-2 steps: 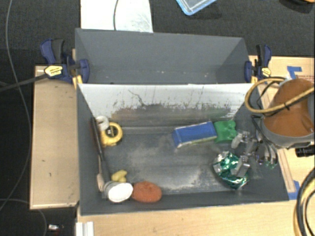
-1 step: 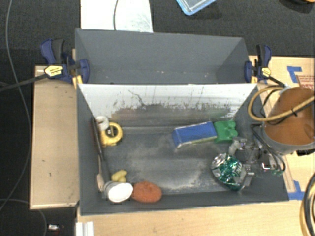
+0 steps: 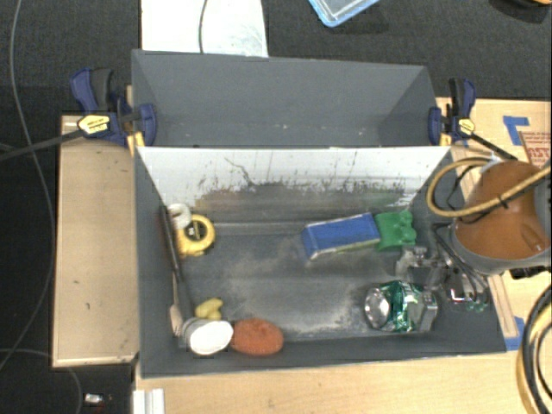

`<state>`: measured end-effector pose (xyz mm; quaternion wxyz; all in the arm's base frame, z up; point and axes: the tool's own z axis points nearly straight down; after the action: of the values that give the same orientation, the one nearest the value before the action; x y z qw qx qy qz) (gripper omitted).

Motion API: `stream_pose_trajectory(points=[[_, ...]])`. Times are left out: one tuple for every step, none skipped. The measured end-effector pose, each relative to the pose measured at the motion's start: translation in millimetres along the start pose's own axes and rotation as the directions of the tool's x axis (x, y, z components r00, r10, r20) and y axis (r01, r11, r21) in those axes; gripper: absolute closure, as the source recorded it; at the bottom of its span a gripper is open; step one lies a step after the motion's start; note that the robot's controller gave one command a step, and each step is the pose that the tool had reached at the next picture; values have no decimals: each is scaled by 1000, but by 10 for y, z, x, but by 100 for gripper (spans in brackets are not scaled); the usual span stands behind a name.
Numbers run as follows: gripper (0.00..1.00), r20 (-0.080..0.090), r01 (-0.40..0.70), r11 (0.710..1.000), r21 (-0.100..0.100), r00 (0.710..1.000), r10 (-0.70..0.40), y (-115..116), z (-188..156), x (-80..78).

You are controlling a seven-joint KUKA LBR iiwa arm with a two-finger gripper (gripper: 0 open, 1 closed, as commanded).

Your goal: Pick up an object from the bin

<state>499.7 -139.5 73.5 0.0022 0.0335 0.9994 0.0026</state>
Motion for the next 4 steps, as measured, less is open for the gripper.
stream_pose_trajectory(points=[[100,5,159,987,-3,987,-159,174,17,66],[100,5,160,987,-3,987,-160,175,17,66],[100,8,161,987,-2,987,-161,176,-22,66],[100,-1,162,987,-4,987,-162,172,-200,90]])
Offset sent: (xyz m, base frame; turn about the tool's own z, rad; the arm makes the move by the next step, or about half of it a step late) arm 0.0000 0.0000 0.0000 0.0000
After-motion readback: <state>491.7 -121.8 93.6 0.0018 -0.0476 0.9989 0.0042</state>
